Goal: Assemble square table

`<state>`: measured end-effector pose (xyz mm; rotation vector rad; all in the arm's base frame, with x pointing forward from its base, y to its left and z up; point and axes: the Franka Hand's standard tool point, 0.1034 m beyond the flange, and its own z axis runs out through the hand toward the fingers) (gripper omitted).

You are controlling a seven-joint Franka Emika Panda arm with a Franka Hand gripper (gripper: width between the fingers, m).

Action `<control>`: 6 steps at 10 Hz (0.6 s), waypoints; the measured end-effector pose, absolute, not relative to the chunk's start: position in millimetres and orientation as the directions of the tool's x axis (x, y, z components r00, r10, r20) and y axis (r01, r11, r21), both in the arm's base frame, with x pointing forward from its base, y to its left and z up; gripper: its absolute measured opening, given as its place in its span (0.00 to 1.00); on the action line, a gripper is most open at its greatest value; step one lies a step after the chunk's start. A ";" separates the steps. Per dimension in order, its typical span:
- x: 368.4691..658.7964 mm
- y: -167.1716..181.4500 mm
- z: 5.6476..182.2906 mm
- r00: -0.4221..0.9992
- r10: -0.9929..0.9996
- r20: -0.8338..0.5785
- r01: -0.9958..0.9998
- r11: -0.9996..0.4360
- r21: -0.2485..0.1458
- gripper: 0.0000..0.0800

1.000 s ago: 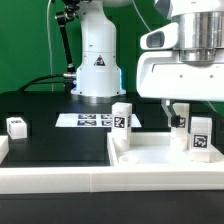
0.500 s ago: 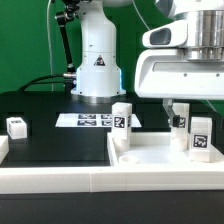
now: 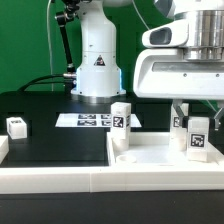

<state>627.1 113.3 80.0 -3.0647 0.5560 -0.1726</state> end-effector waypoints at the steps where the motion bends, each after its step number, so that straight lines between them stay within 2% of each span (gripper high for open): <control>1: 627.0 113.3 79.8 0.905 -0.413 0.101 -0.410 -0.911 -0.049 0.36; 4: 625.0 114.2 78.8 0.718 -0.691 0.078 -0.685 -0.723 -0.091 0.36; 6: 624.5 116.2 78.5 0.580 -0.813 0.059 -0.806 -0.582 -0.105 0.36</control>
Offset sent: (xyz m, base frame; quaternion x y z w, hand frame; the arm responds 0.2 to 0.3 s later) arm -0.0169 0.0006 -0.0018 0.0089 -0.0074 0.3365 0.9416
